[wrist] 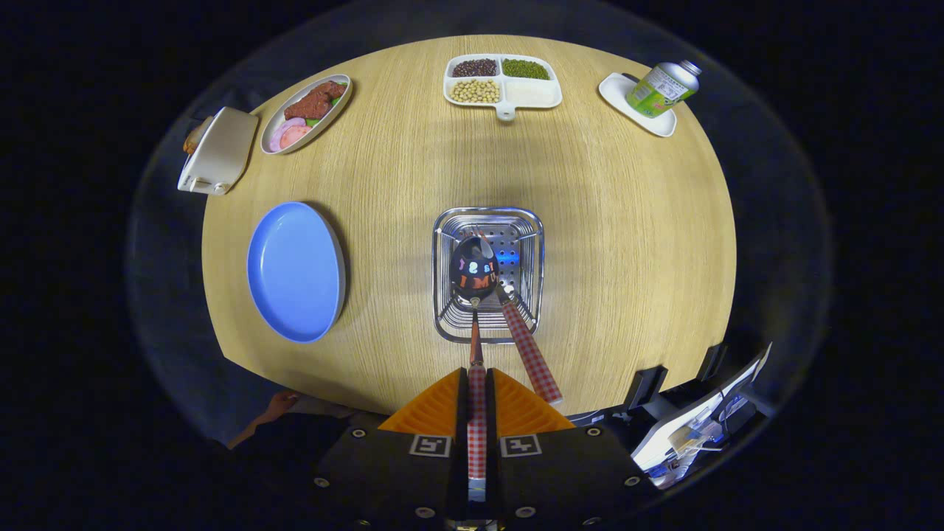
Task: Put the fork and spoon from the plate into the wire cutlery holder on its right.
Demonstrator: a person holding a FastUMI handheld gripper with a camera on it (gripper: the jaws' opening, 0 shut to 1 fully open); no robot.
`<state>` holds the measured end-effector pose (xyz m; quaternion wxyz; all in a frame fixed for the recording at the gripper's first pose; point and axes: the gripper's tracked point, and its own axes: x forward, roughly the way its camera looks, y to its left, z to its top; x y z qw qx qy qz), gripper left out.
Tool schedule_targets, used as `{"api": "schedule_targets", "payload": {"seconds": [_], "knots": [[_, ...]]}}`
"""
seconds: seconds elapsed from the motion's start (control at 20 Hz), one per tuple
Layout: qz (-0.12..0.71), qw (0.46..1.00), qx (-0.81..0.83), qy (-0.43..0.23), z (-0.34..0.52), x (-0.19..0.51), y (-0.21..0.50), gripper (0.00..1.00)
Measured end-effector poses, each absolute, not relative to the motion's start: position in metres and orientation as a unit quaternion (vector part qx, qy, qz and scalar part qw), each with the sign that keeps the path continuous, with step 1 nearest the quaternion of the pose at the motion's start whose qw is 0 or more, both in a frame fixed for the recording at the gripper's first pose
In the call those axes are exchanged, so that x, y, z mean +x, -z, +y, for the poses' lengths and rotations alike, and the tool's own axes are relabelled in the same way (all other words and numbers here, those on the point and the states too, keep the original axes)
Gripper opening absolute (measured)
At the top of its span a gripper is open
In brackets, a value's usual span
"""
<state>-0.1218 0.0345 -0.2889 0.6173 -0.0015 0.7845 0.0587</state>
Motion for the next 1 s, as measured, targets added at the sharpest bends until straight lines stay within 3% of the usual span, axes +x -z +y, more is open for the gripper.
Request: {"api": "schedule_targets", "payload": {"seconds": [0.2, 0.35, 1.0], "knots": [[0.809, 0.585, 0.028, -0.052, 0.036, -0.116, 0.294, 0.12], [0.805, 0.591, 0.04, -0.044, 0.035, -0.104, 0.294, 0.12], [0.693, 0.716, 0.067, -0.043, 0.038, -0.053, 0.277, 0.19]]}}
